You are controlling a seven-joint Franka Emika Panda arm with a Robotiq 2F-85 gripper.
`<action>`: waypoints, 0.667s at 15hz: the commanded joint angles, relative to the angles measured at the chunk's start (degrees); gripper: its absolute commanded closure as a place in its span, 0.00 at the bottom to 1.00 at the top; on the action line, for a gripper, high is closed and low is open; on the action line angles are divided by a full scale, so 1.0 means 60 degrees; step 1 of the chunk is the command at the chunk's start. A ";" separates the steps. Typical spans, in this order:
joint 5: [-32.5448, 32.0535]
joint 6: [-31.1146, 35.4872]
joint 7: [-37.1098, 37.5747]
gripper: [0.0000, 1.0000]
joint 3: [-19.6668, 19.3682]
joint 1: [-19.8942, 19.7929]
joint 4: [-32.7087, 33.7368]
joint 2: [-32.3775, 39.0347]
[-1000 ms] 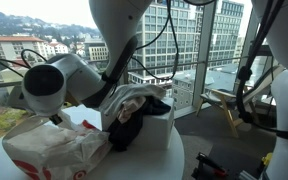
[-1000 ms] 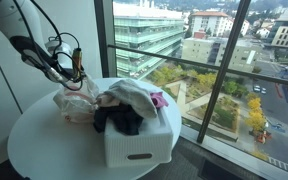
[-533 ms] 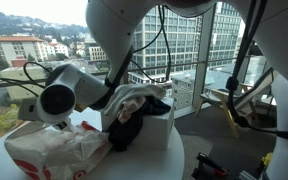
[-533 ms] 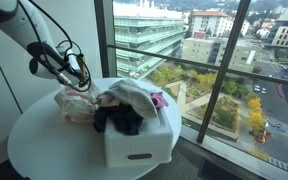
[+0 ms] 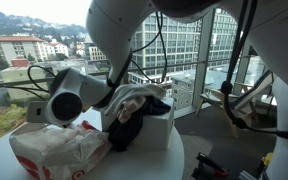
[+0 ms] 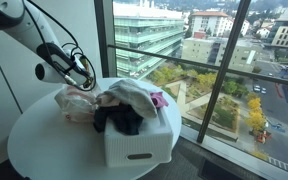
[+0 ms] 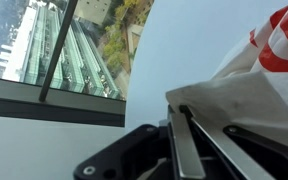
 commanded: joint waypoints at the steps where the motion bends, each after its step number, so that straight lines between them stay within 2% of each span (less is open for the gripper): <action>1: 0.0302 -0.0177 0.0208 0.64 0.0031 -0.0053 0.0142 0.0045; 3: 0.1089 -0.0190 -0.0014 0.49 0.0016 -0.0021 -0.0026 -0.0111; 4: 0.2002 -0.0594 -0.1231 0.42 0.1316 -0.1095 -0.0382 -0.0355; 6: 0.3611 -0.0883 -0.2151 0.26 0.1689 -0.1323 -0.0779 -0.0547; 8: 0.4901 -0.1044 -0.2947 0.11 0.2190 -0.1587 -0.0727 -0.0635; 10: 0.5224 -0.0960 -0.3081 0.00 0.2409 -0.1658 -0.0510 -0.0674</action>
